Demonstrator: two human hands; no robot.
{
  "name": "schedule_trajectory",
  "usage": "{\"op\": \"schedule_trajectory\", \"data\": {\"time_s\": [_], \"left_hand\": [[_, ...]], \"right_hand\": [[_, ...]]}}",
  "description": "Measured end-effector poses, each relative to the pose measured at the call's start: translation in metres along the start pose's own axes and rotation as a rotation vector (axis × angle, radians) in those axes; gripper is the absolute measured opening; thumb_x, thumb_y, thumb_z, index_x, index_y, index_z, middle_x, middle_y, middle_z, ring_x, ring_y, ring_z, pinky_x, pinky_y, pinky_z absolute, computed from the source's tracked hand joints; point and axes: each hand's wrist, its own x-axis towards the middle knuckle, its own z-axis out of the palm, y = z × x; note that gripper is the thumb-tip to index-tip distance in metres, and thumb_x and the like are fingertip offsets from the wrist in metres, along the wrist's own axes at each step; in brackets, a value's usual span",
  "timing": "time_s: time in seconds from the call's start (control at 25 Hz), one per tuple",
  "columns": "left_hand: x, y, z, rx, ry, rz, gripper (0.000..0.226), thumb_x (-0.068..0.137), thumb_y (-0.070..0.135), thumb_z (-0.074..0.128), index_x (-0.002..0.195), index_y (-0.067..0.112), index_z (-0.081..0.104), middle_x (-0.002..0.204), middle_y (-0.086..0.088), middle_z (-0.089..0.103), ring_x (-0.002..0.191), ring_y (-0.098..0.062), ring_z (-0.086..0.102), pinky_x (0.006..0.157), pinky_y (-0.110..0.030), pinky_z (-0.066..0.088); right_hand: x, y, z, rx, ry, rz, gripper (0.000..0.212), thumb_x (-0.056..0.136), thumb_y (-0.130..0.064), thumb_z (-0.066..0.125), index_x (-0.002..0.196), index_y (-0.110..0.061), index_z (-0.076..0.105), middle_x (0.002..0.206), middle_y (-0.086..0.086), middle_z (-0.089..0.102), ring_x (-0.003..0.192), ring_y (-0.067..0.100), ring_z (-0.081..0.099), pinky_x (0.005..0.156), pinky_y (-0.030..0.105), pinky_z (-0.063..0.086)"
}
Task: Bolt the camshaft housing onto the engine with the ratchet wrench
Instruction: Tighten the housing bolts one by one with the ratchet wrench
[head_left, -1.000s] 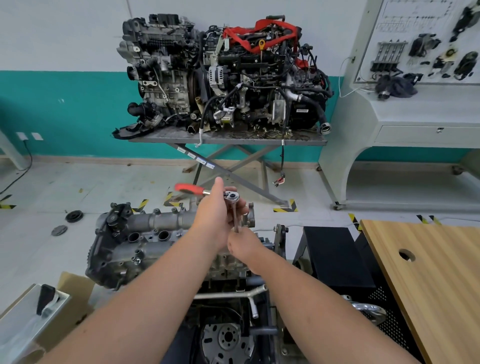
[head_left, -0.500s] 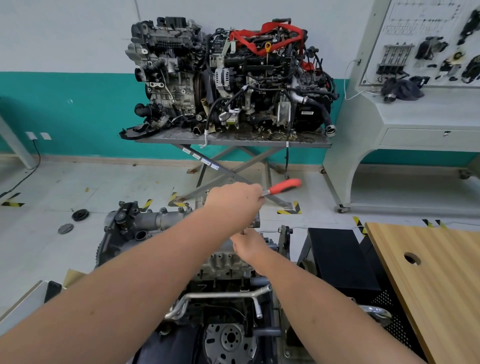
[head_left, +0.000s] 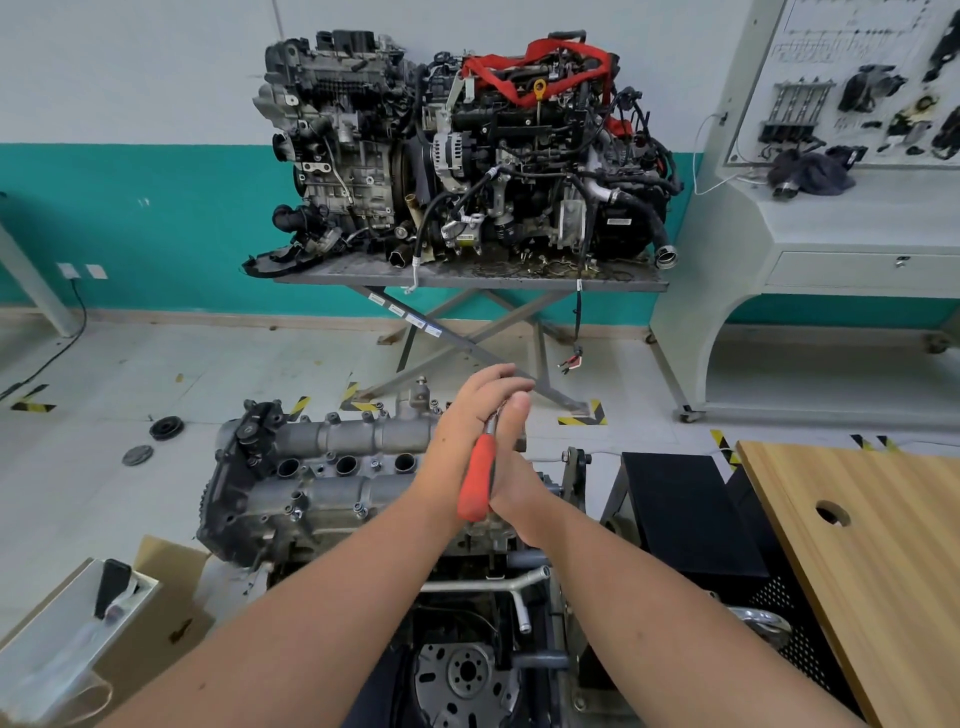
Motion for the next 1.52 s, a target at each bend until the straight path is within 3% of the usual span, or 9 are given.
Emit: {"op": "schedule_trajectory", "data": {"time_s": [0.36, 0.52, 0.64, 0.8, 1.08, 1.24, 1.36, 1.44, 1.52], "left_hand": [[0.013, 0.007, 0.006, -0.898, 0.212, -0.684, 0.027, 0.104, 0.039, 0.045, 0.107, 0.019, 0.063, 0.094, -0.007, 0.076, 0.072, -0.017, 0.064, 0.069, -0.034, 0.050], [0.032, 0.015, 0.002, -0.689, 0.200, -0.833, 0.025, 0.101, 0.029, 0.050, 0.084, 0.012, 0.058, 0.066, -0.005, 0.071, 0.052, -0.015, 0.062, 0.057, -0.028, 0.049], [0.047, 0.023, -0.006, -0.423, 0.040, -0.844, 0.020, 0.097, 0.017, 0.045, 0.082, 0.008, 0.054, 0.055, -0.002, 0.067, 0.048, -0.016, 0.063, 0.067, -0.032, 0.049], [0.062, 0.034, -0.015, -0.012, -0.268, -0.730, 0.012, 0.093, 0.013, 0.045, 0.086, 0.008, 0.053, 0.059, -0.003, 0.067, 0.057, -0.019, 0.067, 0.059, -0.028, 0.044], [0.069, 0.040, -0.008, 0.937, -0.640, -0.048, 0.027, 0.101, 0.033, 0.047, 0.075, 0.027, 0.047, 0.080, 0.004, 0.057, 0.071, -0.016, 0.057, 0.058, -0.030, 0.042], [0.046, 0.015, -0.012, 0.988, -0.396, 0.338, 0.032, 0.096, 0.042, 0.043, 0.089, 0.021, 0.066, 0.096, 0.003, 0.057, 0.092, -0.021, 0.055, 0.071, -0.033, 0.037], [0.028, -0.008, -0.017, 0.820, 0.011, 0.529, 0.031, 0.088, 0.036, 0.050, 0.084, 0.018, 0.074, 0.104, -0.004, 0.067, 0.097, -0.028, 0.061, 0.077, -0.039, 0.046], [0.013, -0.021, -0.010, 0.711, 0.134, 0.471, 0.030, 0.091, 0.037, 0.051, 0.094, 0.018, 0.074, 0.110, -0.004, 0.066, 0.101, -0.026, 0.061, 0.083, -0.041, 0.048], [0.000, -0.020, 0.000, 0.362, 0.150, 0.185, 0.035, 0.095, 0.044, 0.046, 0.113, 0.025, 0.068, 0.120, 0.005, 0.061, 0.110, -0.012, 0.058, 0.092, -0.031, 0.046]], "right_hand": [[-0.001, 0.000, 0.002, 0.051, 0.009, 0.110, 0.035, 0.099, -0.003, 0.028, 0.067, -0.013, 0.038, 0.046, -0.005, 0.039, 0.036, 0.007, 0.033, 0.038, 0.017, 0.026], [-0.002, 0.001, 0.002, -0.018, 0.016, 0.057, 0.038, 0.098, -0.014, 0.036, 0.060, -0.015, 0.035, 0.053, 0.003, 0.035, 0.048, 0.015, 0.026, 0.051, 0.029, 0.023], [0.002, 0.006, 0.002, -0.044, 0.007, 0.033, 0.052, 0.104, -0.035, 0.042, 0.056, -0.014, 0.035, 0.052, 0.003, 0.038, 0.050, 0.017, 0.030, 0.064, 0.033, 0.031], [0.005, 0.010, 0.001, -0.050, -0.005, 0.042, 0.054, 0.103, -0.043, 0.043, 0.057, -0.016, 0.040, 0.050, -0.001, 0.041, 0.050, 0.018, 0.035, 0.073, 0.035, 0.037], [0.005, 0.009, -0.002, -0.076, -0.041, 0.046, 0.044, 0.093, -0.044, 0.045, 0.060, -0.016, 0.038, 0.051, -0.001, 0.038, 0.052, 0.018, 0.031, 0.065, 0.034, 0.033], [0.005, 0.005, -0.001, -0.056, -0.062, 0.022, 0.022, 0.067, -0.038, 0.033, 0.065, -0.016, 0.034, 0.052, 0.001, 0.034, 0.050, 0.017, 0.023, 0.053, 0.032, 0.021], [0.009, 0.009, 0.000, -0.062, -0.032, -0.006, 0.021, 0.085, -0.029, 0.037, 0.067, -0.019, 0.039, 0.056, -0.004, 0.044, 0.052, 0.016, 0.037, 0.056, 0.033, 0.034], [0.011, 0.011, -0.001, 0.022, -0.013, -0.027, 0.027, 0.097, -0.029, 0.037, 0.074, -0.024, 0.048, 0.066, -0.011, 0.059, 0.062, 0.009, 0.055, 0.066, 0.028, 0.050], [0.012, 0.012, -0.002, -0.012, -0.019, -0.042, 0.033, 0.095, -0.032, 0.039, 0.067, -0.020, 0.051, 0.063, -0.002, 0.055, 0.060, 0.016, 0.049, 0.059, 0.032, 0.043]]}}
